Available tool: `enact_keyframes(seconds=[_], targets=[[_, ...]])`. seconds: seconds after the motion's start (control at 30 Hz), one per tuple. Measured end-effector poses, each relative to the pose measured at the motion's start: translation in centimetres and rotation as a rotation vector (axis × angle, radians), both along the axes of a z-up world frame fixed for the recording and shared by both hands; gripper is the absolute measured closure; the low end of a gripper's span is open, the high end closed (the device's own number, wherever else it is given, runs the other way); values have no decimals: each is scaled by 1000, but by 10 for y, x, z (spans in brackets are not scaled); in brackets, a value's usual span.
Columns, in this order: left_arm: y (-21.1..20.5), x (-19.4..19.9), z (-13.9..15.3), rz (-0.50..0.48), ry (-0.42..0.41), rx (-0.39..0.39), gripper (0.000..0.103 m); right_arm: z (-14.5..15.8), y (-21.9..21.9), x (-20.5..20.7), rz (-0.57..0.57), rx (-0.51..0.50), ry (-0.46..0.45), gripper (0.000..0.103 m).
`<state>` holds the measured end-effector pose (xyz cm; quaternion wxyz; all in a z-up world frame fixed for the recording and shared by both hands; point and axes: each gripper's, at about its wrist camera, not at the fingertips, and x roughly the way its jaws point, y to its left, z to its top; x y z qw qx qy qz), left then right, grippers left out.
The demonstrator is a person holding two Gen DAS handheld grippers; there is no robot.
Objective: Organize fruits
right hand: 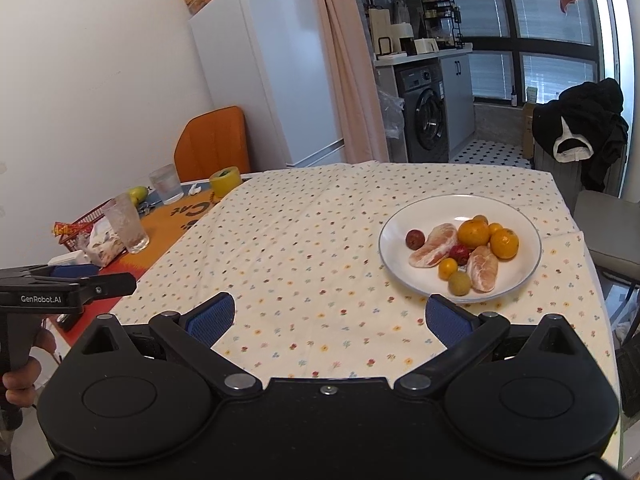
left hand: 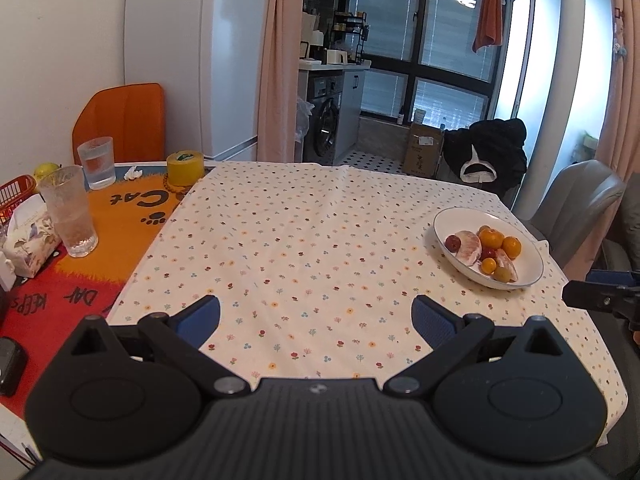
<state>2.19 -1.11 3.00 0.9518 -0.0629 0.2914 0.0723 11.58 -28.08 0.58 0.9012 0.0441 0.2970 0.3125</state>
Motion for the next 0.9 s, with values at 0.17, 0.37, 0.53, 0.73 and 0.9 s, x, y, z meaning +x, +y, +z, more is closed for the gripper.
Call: enact_keyframes(seconds=[0.17,0.37,0.53,0.73,0.9], targets=[[2,-3,3,-6,3,-7,2,2,1,-3,3,1,6,0],[2,-4,4,-4,2,-3,2,2,1,-2,4,1,16,0],[1,-5,5,-11,-6,0,2,1,1,-2,8,1,17,0],[1,-6,7,-6,-9,-3,2,1,1,-3,21,-7,11,0],[2,-6,8,-6,-12,-6,2,2,2,-2,20,-7,10,0]])
